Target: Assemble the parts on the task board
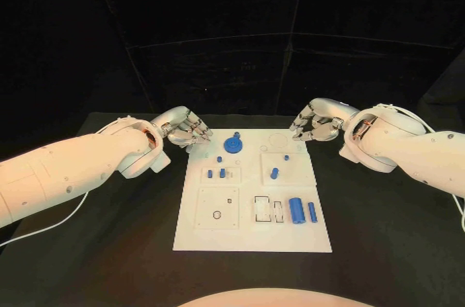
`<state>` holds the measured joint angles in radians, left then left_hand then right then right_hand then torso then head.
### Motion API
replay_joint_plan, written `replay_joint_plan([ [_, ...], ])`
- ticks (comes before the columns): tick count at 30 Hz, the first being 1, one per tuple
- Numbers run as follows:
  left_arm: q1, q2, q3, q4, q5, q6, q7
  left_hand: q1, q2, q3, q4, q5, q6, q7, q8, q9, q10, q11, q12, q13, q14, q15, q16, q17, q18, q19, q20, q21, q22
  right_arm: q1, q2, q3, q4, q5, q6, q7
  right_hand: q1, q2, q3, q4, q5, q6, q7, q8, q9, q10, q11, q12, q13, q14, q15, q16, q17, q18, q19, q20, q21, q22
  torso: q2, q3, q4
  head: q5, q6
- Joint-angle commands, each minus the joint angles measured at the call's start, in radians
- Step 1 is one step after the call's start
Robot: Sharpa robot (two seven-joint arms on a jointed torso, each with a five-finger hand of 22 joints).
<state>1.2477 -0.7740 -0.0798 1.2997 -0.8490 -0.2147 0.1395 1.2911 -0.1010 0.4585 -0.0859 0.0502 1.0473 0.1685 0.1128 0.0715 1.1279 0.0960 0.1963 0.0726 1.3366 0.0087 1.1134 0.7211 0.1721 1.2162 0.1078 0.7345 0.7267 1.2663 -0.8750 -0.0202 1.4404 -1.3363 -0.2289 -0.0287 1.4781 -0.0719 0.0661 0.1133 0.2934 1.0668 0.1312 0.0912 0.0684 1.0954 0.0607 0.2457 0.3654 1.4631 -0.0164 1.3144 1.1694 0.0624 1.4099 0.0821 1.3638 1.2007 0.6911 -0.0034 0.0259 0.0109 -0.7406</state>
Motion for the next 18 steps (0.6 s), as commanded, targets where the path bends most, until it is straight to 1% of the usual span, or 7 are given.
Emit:
replay_joint_plan([
  [1, 0.002, -0.013, 0.0, 0.032, 0.526, -0.033, 0.22, 0.004, 0.015, 0.004, 0.001, -0.001, 0.01, -0.002, 0.006, 0.001, 0.012, -0.003, 0.011, 0.003, -0.027, -0.002, -0.034, -0.051, 0.011, -0.017, 0.0, -0.024, -0.017, -0.013, -0.006, 0.0, 0.022, -0.238, 0.031, -0.071, 0.001, -0.014, 0.011, 0.002, -0.015, 0.004, 0.002, -0.008, -0.002, 0.004, 0.004, -0.017, -0.027, 0.033, 0.001, -0.005, -0.003, 0.014, 0.003, 0.007, -0.006, -0.004, 0.001, 0.0002, -0.0017, -0.017, 0.007],
  [3, 0.001, -0.022, 0.0, 0.05, 0.611, -0.011, 0.255, 0.004, 0.019, 0.002, 0.002, -0.001, 0.016, -0.004, 0.011, 0.001, 0.02, -0.006, 0.02, 0.005, -0.038, -0.003, -0.047, -0.07, 0.011, -0.023, 0.0, -0.032, -0.022, -0.026, -0.008, 0.0, 0.033, -0.278, 0.022, -0.085, 0.003, -0.018, 0.025, 0.004, -0.04, 0.004, 0.004, -0.014, -0.002, 0.009, 0.007, -0.03, -0.053, 0.033, 0.003, -0.006, -0.003, 0.014, 0.003, 0.01, -0.008, -0.006, 0.001, -0.0002, -0.0015, -0.025, 0.01],
  [6, 0.001, -0.03, -0.001, 0.068, 0.677, 0.01, 0.282, 0.004, 0.023, -0.002, 0.002, -0.001, 0.025, -0.009, 0.017, 0.002, 0.027, -0.01, 0.03, 0.008, -0.054, -0.005, -0.065, -0.1, 0.012, -0.029, -0.002, -0.042, -0.027, -0.043, -0.008, -0.001, 0.042, -0.319, 0.014, -0.098, 0.008, -0.023, 0.048, 0.006, -0.059, 0.004, 0.009, -0.02, -0.002, 0.015, 0.012, -0.043, -0.083, 0.034, 0.007, -0.008, -0.006, 0.014, 0.003, 0.014, -0.009, -0.007, 0.002, -0.001, 0.0024, -0.034, 0.011],
  [8, 0.001, -0.034, -0.002, 0.077, 0.699, 0.018, 0.291, 0.003, 0.022, -0.005, 0.002, -0.001, 0.026, -0.009, 0.019, 0.002, 0.028, -0.011, 0.033, 0.009, -0.063, -0.006, -0.076, -0.117, 0.012, -0.032, -0.002, -0.047, -0.03, -0.052, -0.006, -0.001, 0.044, -0.333, 0.011, -0.101, 0.007, -0.029, 0.059, 0.008, -0.063, 0.002, 0.012, -0.023, -0.002, 0.015, 0.014, -0.05, -0.098, 0.034, 0.009, -0.01, -0.009, 0.014, 0.004, 0.016, -0.009, -0.007, 0.001, -0.0005, 0.0027, -0.035, 0.011],
  [10, 0.0, -0.037, -0.002, 0.084, 0.715, 0.023, 0.297, 0.003, 0.021, -0.007, 0.001, -0.001, 0.026, -0.008, 0.02, 0.002, 0.028, -0.01, 0.035, 0.009, -0.067, -0.006, -0.081, -0.125, 0.011, -0.034, -0.002, -0.05, -0.032, -0.063, -0.001, -0.001, 0.044, -0.342, 0.01, -0.102, 0.006, -0.035, 0.067, 0.01, -0.066, -0.002, 0.015, -0.025, -0.003, 0.012, 0.017, -0.057, -0.111, 0.034, 0.012, -0.011, -0.01, 0.014, 0.003, 0.018, -0.01, -0.008, 0.002, 0.0001, 0.0004, -0.034, 0.012],
  [11, 0.0, -0.039, -0.002, 0.087, 0.72, 0.025, 0.3, 0.003, 0.021, -0.008, 0.001, -0.001, 0.026, -0.008, 0.02, 0.002, 0.028, -0.01, 0.036, 0.009, -0.069, -0.006, -0.083, -0.129, 0.011, -0.035, -0.002, -0.052, -0.033, -0.067, 0.002, -0.001, 0.044, -0.345, 0.01, -0.102, 0.005, -0.037, 0.07, 0.01, -0.066, -0.004, 0.016, -0.026, -0.003, 0.01, 0.019, -0.059, -0.117, 0.034, 0.012, -0.011, -0.01, 0.014, 0.003, 0.018, -0.01, -0.008, 0.002, 0.0002, 0.0007, -0.035, 0.012],
  [18, -0.001, -0.041, -0.003, 0.094, 0.736, 0.033, 0.303, 0.002, 0.02, -0.013, 0.0, -0.001, 0.023, -0.007, 0.021, 0.001, 0.025, -0.009, 0.039, 0.009, -0.078, -0.005, -0.093, -0.145, 0.011, -0.037, -0.002, -0.057, -0.037, -0.089, 0.031, -0.001, 0.025, -0.349, 0.021, -0.097, 0.011, -0.047, 0.107, 0.008, -0.07, -0.015, 0.021, -0.027, -0.003, 0.009, 0.024, -0.073, -0.156, 0.033, 0.017, -0.013, -0.014, 0.015, 0.002, 0.023, -0.013, -0.012, 0.002, -0.0006, 0.0017, -0.036, 0.012],
])
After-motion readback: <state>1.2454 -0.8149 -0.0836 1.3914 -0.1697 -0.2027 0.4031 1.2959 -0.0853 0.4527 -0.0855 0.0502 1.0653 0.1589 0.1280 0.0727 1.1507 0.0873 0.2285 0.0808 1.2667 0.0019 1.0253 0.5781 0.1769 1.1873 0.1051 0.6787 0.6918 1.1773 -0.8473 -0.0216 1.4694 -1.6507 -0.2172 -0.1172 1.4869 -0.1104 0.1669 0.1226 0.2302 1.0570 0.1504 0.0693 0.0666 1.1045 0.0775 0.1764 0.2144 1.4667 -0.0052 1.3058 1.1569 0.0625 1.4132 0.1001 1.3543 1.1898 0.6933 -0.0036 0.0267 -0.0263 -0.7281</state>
